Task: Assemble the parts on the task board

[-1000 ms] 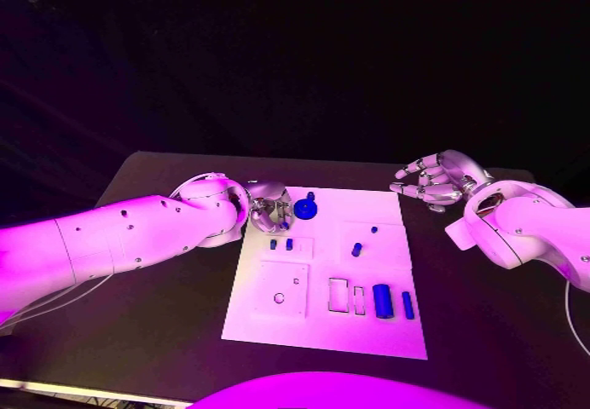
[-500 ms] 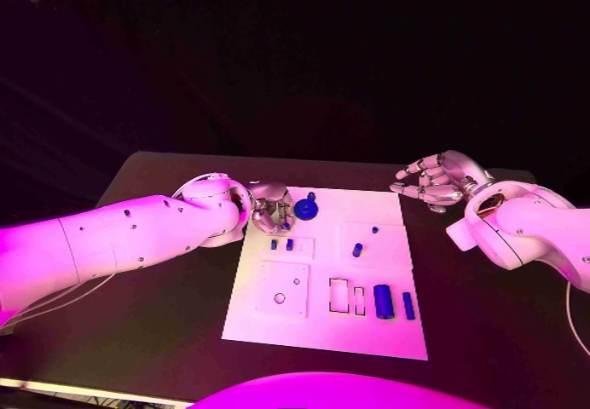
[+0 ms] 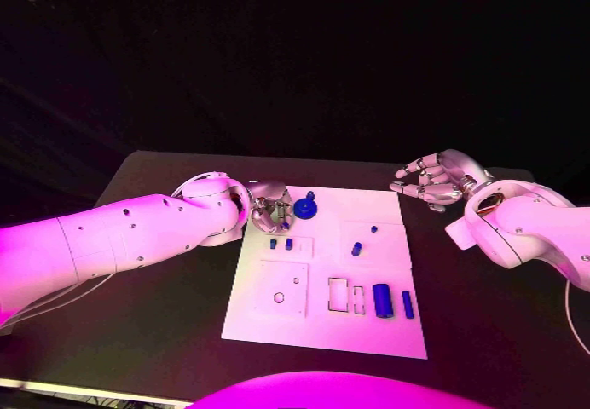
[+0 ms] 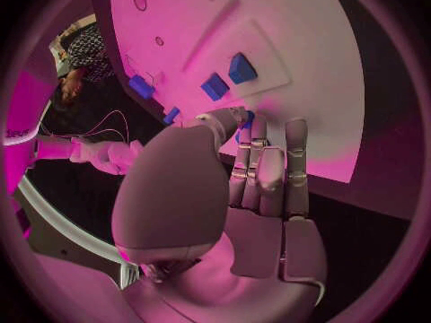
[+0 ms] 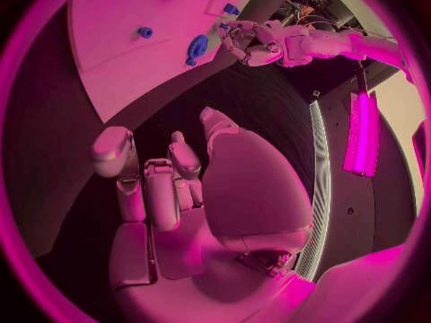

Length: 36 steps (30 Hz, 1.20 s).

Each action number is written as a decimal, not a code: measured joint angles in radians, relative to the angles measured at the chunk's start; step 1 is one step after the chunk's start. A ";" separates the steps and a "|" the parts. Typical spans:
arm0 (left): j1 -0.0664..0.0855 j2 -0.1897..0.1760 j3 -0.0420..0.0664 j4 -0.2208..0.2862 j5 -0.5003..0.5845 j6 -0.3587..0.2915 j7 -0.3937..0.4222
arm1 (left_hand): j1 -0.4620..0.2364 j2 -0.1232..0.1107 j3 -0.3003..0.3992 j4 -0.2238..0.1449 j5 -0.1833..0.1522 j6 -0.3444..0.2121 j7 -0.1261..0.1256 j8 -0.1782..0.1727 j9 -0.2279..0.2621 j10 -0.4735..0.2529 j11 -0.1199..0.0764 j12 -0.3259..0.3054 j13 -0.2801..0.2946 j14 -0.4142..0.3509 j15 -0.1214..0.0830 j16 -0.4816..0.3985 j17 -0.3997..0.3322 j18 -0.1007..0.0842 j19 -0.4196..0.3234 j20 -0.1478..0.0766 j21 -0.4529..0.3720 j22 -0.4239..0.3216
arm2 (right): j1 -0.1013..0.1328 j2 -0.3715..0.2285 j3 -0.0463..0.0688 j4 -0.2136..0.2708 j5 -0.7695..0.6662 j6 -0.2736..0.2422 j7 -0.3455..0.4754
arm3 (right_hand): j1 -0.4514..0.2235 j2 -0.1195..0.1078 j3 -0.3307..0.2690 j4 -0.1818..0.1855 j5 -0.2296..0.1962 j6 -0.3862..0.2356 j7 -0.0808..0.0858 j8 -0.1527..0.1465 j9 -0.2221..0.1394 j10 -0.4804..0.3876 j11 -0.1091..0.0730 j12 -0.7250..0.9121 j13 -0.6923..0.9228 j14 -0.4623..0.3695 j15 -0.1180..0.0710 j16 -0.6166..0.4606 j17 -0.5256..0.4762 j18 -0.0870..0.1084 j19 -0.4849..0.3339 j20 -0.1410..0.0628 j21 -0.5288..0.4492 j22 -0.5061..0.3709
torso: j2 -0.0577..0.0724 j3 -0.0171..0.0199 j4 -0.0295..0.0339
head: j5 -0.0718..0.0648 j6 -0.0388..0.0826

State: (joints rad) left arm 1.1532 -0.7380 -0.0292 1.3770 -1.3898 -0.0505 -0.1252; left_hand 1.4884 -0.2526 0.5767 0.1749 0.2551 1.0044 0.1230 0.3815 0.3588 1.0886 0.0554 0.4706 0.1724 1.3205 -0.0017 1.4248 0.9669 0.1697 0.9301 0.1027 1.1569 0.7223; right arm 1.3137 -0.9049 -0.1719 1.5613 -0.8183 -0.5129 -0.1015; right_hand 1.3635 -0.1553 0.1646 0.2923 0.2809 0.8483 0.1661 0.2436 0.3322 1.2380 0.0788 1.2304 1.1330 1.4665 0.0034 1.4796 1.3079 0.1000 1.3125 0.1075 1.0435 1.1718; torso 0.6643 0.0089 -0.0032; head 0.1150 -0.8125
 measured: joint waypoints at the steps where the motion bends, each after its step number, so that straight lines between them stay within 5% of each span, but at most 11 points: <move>1: 0.000 0.000 0.000 0.000 0.000 0.000 0.000 | 0.000 0.000 0.000 0.000 0.000 0.000 0.000 0.000 0.000 0.000 0.000 0.000 0.000 0.000 0.000 0.000 -0.003 0.000 -0.003 0.003 0.000 -0.003 | 0.000 0.000 0.000 0.000 0.000 0.000 0.000 | 0.000 0.000 0.000 0.000 0.000 0.000 0.000 0.000 0.000 0.000 0.000 0.000 0.000 0.000 0.000 0.000 0.000 0.000 0.000 0.000 0.000 0.000 | 0.000 -0.0002 0.0000 | 0.000 0.000; 36: -0.004 -0.008 -0.004 0.001 0.009 -0.005 -0.002 | -0.033 -0.017 0.010 -0.010 0.000 -0.089 0.011 -0.104 -0.027 -0.004 0.011 -0.061 0.000 -0.018 0.011 -0.009 -0.056 0.000 -0.026 0.008 -0.028 -0.032 | 0.000 -0.001 0.000 -0.002 0.000 0.000 0.000 | 0.000 0.000 0.003 -0.003 0.000 0.000 0.000 0.008 -0.001 0.000 0.000 0.000 -0.004 0.000 0.000 0.000 0.000 0.000 0.000 0.000 -0.006 0.000 | 0.000 0.0000 0.0003 | -0.001 0.000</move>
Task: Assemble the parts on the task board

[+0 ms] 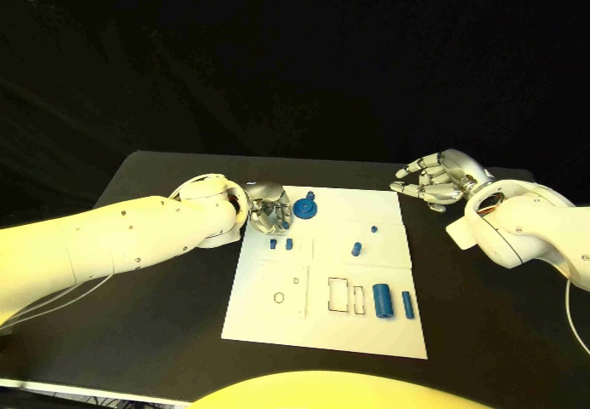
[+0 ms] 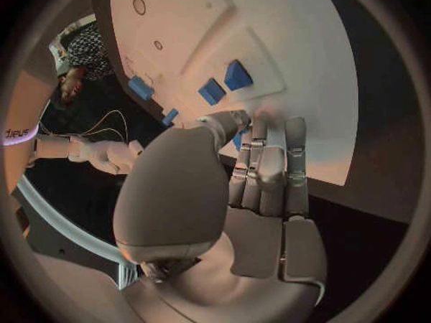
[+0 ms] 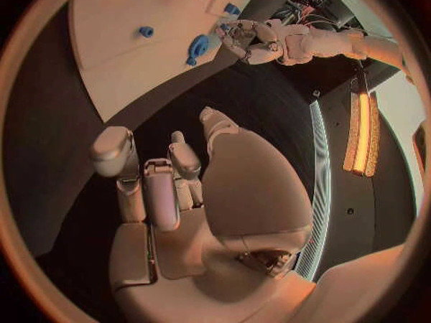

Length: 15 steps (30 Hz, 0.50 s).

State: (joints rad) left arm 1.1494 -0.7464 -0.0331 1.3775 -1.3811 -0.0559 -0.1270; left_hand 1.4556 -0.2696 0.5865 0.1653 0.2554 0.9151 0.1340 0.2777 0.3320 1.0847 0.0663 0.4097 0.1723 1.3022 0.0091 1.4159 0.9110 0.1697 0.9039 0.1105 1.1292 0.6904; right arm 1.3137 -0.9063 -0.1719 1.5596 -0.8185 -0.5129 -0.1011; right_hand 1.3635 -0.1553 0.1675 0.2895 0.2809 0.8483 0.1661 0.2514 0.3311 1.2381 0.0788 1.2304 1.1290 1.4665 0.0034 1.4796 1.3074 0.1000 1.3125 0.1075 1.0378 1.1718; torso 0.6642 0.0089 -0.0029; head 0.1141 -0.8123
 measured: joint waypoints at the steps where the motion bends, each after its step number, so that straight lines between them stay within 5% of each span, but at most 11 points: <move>1: 0.000 0.000 0.000 0.000 0.000 0.000 0.000 | 0.000 0.000 0.000 0.000 0.000 -0.012 -0.003 -0.009 -0.003 0.000 0.000 -0.004 0.001 0.000 0.000 0.000 0.000 0.000 0.000 0.000 0.000 -0.001 | 0.000 0.000 0.000 0.000 0.000 0.000 0.000 | 0.000 0.000 0.000 0.000 0.000 0.000 0.000 0.000 0.000 0.000 0.000 0.000 0.000 0.000 0.000 0.000 0.000 0.000 0.000 0.000 0.000 0.000 | 0.000 0.0001 -0.0001 | 0.000 0.000; 15: 0.000 -0.010 0.000 0.002 0.014 0.009 -0.019 | -0.035 -0.020 -0.025 0.020 0.000 -0.081 -0.023 -0.066 -0.027 -0.013 0.013 -0.015 0.015 -0.004 0.004 0.000 0.004 0.000 0.000 0.000 -0.011 -0.009 | 0.000 -0.001 0.000 0.000 0.000 0.000 0.000 | 0.000 0.000 0.000 0.000 0.000 0.000 0.000 0.000 -0.001 0.000 0.000 -0.004 -0.002 0.000 0.000 0.000 0.000 0.000 0.000 0.000 0.000 0.000 | 0.000 0.0007 -0.0009 | -0.002 0.002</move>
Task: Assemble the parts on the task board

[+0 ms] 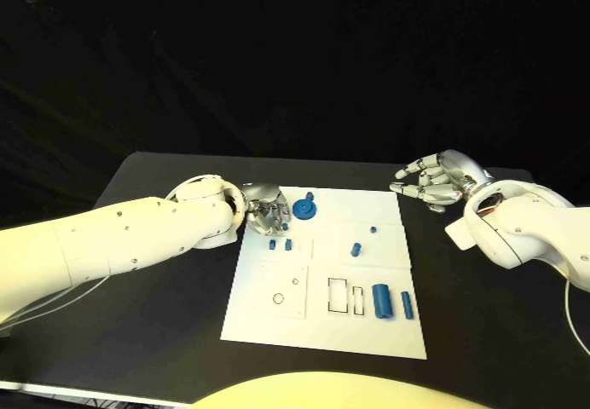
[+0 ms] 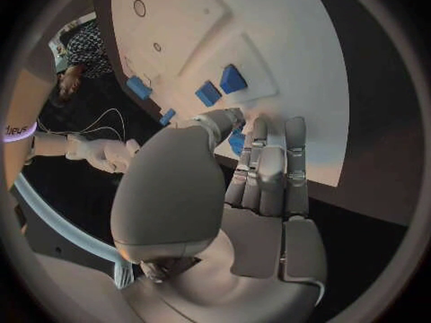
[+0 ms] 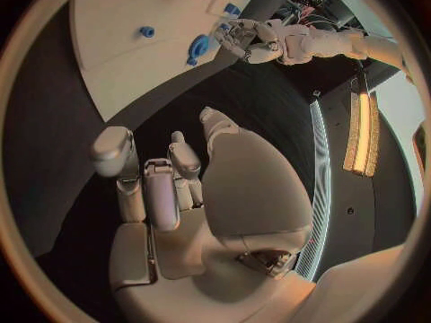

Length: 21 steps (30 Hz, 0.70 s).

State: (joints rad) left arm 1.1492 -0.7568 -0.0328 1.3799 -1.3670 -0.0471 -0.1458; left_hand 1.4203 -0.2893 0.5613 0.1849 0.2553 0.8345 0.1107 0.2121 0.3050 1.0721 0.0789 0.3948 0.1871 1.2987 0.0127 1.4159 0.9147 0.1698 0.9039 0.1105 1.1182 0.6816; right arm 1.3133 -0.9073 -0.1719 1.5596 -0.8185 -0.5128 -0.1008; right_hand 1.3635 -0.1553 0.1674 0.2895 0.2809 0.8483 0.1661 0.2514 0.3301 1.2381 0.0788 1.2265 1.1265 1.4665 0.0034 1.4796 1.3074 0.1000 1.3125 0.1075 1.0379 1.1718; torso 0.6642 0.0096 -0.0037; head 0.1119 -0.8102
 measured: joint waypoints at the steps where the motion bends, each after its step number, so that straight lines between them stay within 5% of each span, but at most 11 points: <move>1: 0.000 -0.001 0.000 0.000 0.001 0.001 -0.002 | 0.000 0.000 0.000 0.000 0.000 -0.002 0.002 0.000 -0.001 0.000 0.000 0.000 0.000 0.000 0.000 0.000 -0.001 0.000 0.000 0.000 0.000 0.000 | 0.000 0.000 0.000 0.000 0.000 0.000 0.000 | 0.000 0.000 0.000 0.000 0.000 0.000 0.000 0.000 0.000 0.000 0.000 0.000 0.000 0.000 0.000 0.000 0.000 0.000 0.000 0.000 0.000 0.000 | 0.000 0.0001 0.0000 | -0.001 0.000; 4: 0.000 -0.004 0.000 0.000 0.005 0.006 -0.006 | -0.004 0.004 -0.008 0.000 0.000 -0.007 0.000 0.000 -0.001 0.000 0.000 0.000 0.001 0.000 0.000 0.000 -0.002 0.000 -0.003 0.003 -0.004 -0.002 | 0.000 0.000 0.000 0.000 0.000 0.000 0.000 | 0.000 0.000 0.000 0.000 0.000 0.000 0.000 0.000 0.000 -0.007 0.001 -0.009 -0.011 0.000 0.000 -0.004 0.000 0.000 0.000 0.000 0.000 -0.002 | 0.000 0.0001 0.0000 | -0.001 0.000; 11: 0.000 -0.023 0.004 0.001 0.015 0.009 -0.014 | -0.004 0.004 -0.008 0.000 0.000 -0.004 0.002 0.000 -0.001 0.000 0.000 0.000 0.006 -0.004 0.004 0.000 -0.005 0.000 -0.001 0.004 -0.004 -0.004 | 0.000 0.000 0.000 -0.007 0.000 0.004 0.001 | 0.005 -0.005 0.031 -0.002 0.000 -0.013 -0.009 0.012 -0.004 -0.177 0.009 -0.249 -0.288 0.000 0.000 -0.032 0.000 0.016 -0.028 -0.002 -0.065 -0.039 | 0.000 -0.0005 0.0002 | -0.005 0.002; 15: 0.000 -0.039 0.018 -0.009 0.043 0.007 -0.014 | -0.004 0.004 -0.014 0.006 0.000 0.018 0.024 0.008 0.000 0.000 0.000 0.000 0.015 -0.004 0.004 0.000 0.004 0.000 0.001 0.006 -0.008 -0.005 | 0.000 0.002 0.000 -0.016 -0.004 0.016 0.005 | 0.072 -0.026 0.115 -0.006 0.000 -0.012 -0.008 0.025 -0.008 -0.258 0.014 -0.455 -0.471 0.000 0.000 -0.076 -0.058 0.029 -0.056 -0.002 -0.128 -0.074 | 0.000 -0.0002 0.0003 | -0.008 0.005; 17: 0.001 -0.051 0.025 -0.016 0.074 0.000 -0.012 | 0.000 0.008 -0.019 0.011 0.000 0.043 0.034 0.028 0.006 -0.014 0.004 0.004 0.022 -0.032 0.005 -0.016 -0.059 0.000 0.001 0.006 -0.020 -0.011 | 0.000 0.005 0.000 -0.022 -0.016 0.028 0.010 | 0.114 -0.062 0.214 -0.018 0.000 -0.011 -0.006 0.039 -0.010 -0.268 0.014 -0.615 -0.616 0.001 0.003 -0.083 -0.072 0.032 -0.056 -0.002 -0.128 -0.066 | 0.000 0.0000 0.0004 | -0.013 0.007; 21: 0.002 -0.078 0.034 -0.023 0.170 -0.029 0.001 | 0.016 0.043 -0.013 0.011 0.000 0.065 0.050 0.060 0.016 -0.020 0.009 0.026 0.036 -0.074 0.013 -0.048 -0.139 0.000 -0.003 0.011 -0.036 -0.021 | 0.000 0.014 -0.002 -0.033 -0.069 0.059 0.018 | 0.137 -0.085 0.303 -0.052 0.000 0.005 0.001 0.058 -0.010 -0.250 0.019 -0.769 -0.756 -0.002 0.006 -0.083 -0.078 0.032 -0.051 0.003 -0.117 -0.046 | 0.000 0.0001 -0.0001 | -0.032 0.011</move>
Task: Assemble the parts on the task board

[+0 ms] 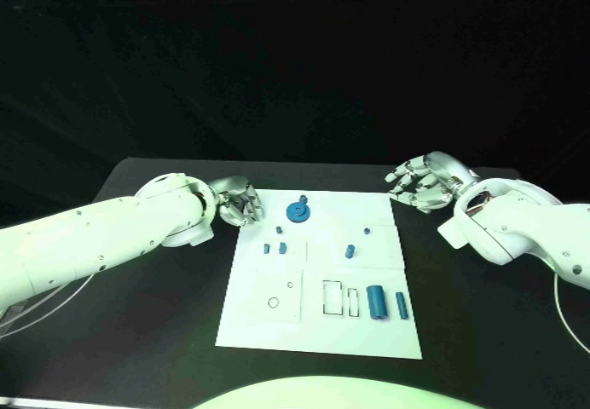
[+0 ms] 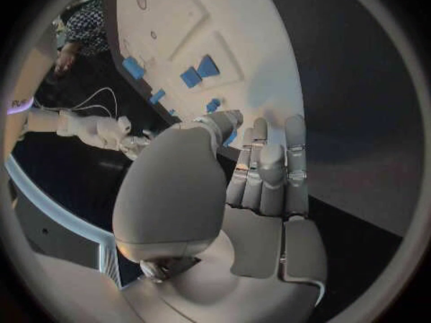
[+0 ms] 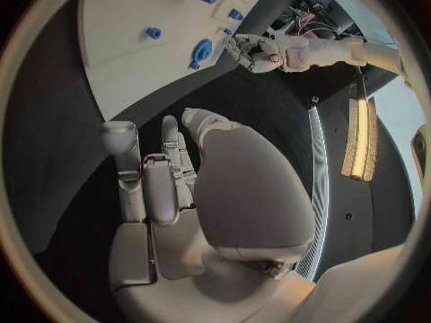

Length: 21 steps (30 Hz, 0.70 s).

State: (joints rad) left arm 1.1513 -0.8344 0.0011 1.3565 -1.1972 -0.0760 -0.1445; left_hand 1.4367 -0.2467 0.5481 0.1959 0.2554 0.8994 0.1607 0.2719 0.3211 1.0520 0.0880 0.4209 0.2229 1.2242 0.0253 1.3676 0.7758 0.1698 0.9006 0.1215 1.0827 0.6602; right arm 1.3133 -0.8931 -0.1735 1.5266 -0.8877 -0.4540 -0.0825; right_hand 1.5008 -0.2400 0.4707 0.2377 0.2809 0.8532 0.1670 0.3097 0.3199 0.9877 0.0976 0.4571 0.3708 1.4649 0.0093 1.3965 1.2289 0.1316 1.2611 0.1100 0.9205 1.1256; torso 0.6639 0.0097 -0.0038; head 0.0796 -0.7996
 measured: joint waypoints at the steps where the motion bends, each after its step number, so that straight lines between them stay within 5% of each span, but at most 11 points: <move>1: 0.000 -0.007 0.001 0.000 0.033 -0.011 0.006 | 0.002 0.002 0.003 -0.003 0.000 0.000 0.000 0.006 0.001 -0.002 0.002 0.007 0.004 -0.019 0.001 -0.015 -0.033 0.000 -0.003 0.003 -0.006 -0.003 | -0.001 0.003 0.000 -0.002 -0.021 0.009 0.002 | 0.003 -0.003 0.018 -0.012 0.000 0.015 0.005 0.004 0.000 0.017 0.001 -0.037 -0.033 0.003 0.003 0.000 -0.001 0.000 0.001 0.001 0.006 0.006 | 0.000 0.0001 0.0000 | -0.006 0.001; 6: 0.001 -0.046 0.005 0.003 0.325 -0.061 0.066 | 0.028 0.016 0.031 -0.026 0.000 -0.030 0.025 0.026 0.001 -0.062 0.028 0.018 0.010 -0.182 0.018 -0.164 -0.272 0.000 -0.043 0.018 -0.054 -0.027 | -0.015 0.017 -0.002 -0.009 -0.186 0.063 0.002 | -0.025 -0.033 0.052 -0.046 0.000 0.052 -0.007 0.008 -0.004 0.033 -0.001 -0.134 -0.123 0.003 0.003 -0.001 -0.008 0.000 -0.002 0.003 0.005 0.017 | 0.001 0.0005 -0.0005 | -0.036 0.004; 13: 0.001 -0.085 0.006 0.048 0.767 -0.069 0.196 | 0.004 0.016 0.014 -0.026 0.000 -0.056 0.034 0.059 0.002 -0.098 0.041 0.056 0.010 -0.222 0.034 -0.234 -0.319 0.000 -0.079 0.035 -0.099 -0.051 | -0.032 0.041 -0.003 -0.016 -0.425 0.137 -0.019 | -0.038 -0.046 0.050 -0.050 0.000 0.066 -0.014 0.008 -0.006 0.033 -0.001 -0.164 -0.161 0.003 0.003 -0.006 -0.003 0.000 -0.010 0.001 0.008 0.026 | 0.002 -0.0012 0.0001 | -0.066 0.005; 21: 0.002 -0.107 0.006 0.097 0.980 -0.047 0.281 | 0.002 0.018 0.008 -0.030 0.000 -0.062 0.040 0.064 0.002 -0.105 0.041 0.062 0.010 -0.222 0.034 -0.245 -0.328 0.000 -0.079 0.035 -0.115 -0.062 | -0.047 0.068 -0.004 -0.018 -0.568 0.179 -0.048 | -0.054 -0.052 0.042 -0.059 0.000 0.066 -0.014 0.008 -0.011 0.033 -0.001 -0.183 -0.181 0.003 0.003 0.002 0.009 0.000 0.001 0.000 0.027 0.040 | 0.002 -0.0013 -0.0007 | -0.078 0.000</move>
State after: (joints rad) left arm 1.1537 -0.9412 0.0074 1.4536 -0.2172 -0.1231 0.1365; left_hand 1.4386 -0.2289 0.5560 0.1654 0.2554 0.8377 0.2002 0.3359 0.3233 0.9470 0.1287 0.4830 0.2327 1.0022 0.0591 1.1227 0.4474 0.1696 0.8217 0.1569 0.9678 0.5977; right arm 1.2662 -0.8255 -0.1775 1.5088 -1.4555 -0.2745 -0.1308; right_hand 1.4471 -0.2918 0.5123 0.1792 0.2809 0.9192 0.1532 0.3172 0.3087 1.0204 0.0965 0.2745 0.1903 1.4683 0.0126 1.3987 1.2384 0.1317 1.2619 0.1101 0.9470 1.1660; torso 0.6659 0.0083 -0.0045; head 0.0016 -0.7996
